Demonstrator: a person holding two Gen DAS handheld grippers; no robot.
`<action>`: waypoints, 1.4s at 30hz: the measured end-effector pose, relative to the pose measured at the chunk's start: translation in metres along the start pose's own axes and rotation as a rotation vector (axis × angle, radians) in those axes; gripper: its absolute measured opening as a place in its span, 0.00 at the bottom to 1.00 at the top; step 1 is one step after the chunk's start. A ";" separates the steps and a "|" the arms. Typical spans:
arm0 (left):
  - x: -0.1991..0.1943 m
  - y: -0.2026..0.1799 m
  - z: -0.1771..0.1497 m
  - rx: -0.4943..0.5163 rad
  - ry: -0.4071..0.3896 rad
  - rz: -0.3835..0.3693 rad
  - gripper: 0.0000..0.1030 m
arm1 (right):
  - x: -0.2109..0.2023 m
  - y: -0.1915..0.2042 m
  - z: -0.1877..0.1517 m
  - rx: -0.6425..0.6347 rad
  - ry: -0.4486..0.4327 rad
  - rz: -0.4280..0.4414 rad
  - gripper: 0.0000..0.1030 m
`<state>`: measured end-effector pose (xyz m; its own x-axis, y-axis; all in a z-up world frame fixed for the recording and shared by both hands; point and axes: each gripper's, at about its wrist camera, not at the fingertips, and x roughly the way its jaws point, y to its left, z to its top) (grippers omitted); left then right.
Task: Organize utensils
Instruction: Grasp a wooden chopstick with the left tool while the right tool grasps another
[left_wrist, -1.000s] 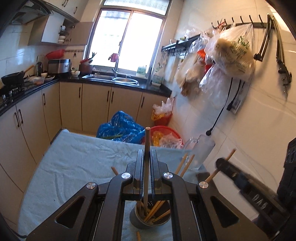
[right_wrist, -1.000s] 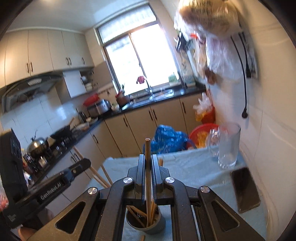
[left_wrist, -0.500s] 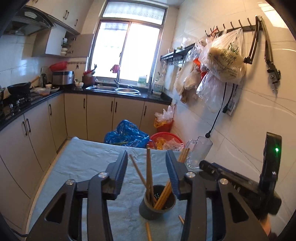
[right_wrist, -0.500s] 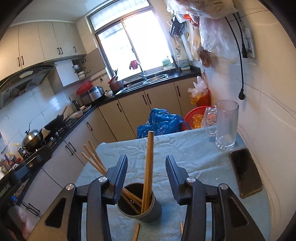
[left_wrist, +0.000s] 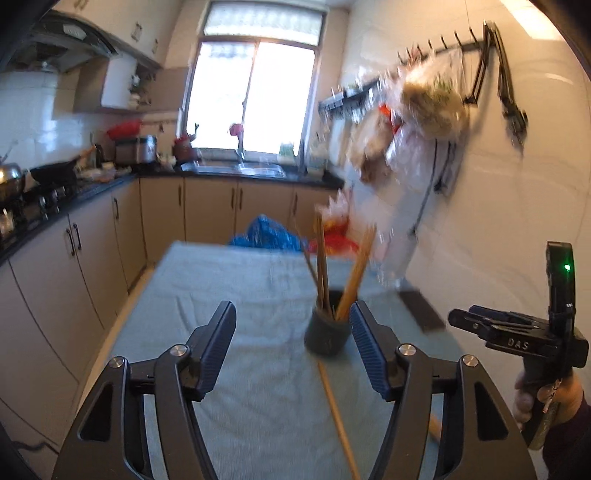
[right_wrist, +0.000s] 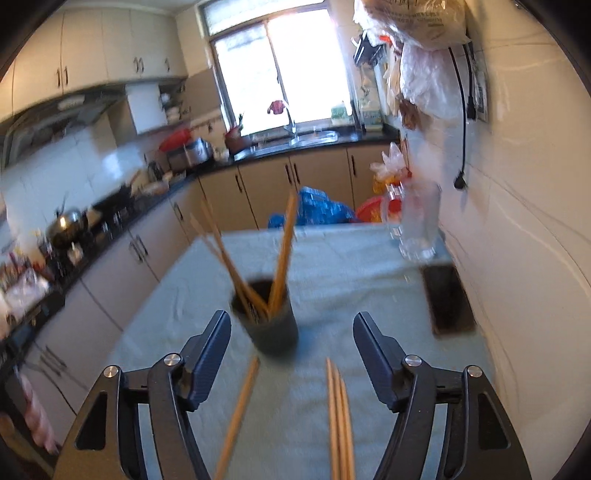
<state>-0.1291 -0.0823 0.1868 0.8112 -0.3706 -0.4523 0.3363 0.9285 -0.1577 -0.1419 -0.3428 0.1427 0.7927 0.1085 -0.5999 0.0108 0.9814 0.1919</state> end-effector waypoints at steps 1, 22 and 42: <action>0.004 0.001 -0.009 0.002 0.034 -0.008 0.61 | 0.000 -0.002 -0.011 -0.003 0.015 -0.011 0.71; 0.154 -0.060 -0.113 0.161 0.519 -0.082 0.24 | 0.038 -0.055 -0.126 0.105 0.198 -0.035 0.61; 0.136 -0.009 -0.131 -0.019 0.478 -0.150 0.09 | 0.091 -0.067 -0.111 0.093 0.281 -0.132 0.29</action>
<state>-0.0845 -0.1377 0.0119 0.4429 -0.4517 -0.7744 0.4200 0.8677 -0.2659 -0.1385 -0.3809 -0.0112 0.5812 0.0335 -0.8130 0.1688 0.9725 0.1607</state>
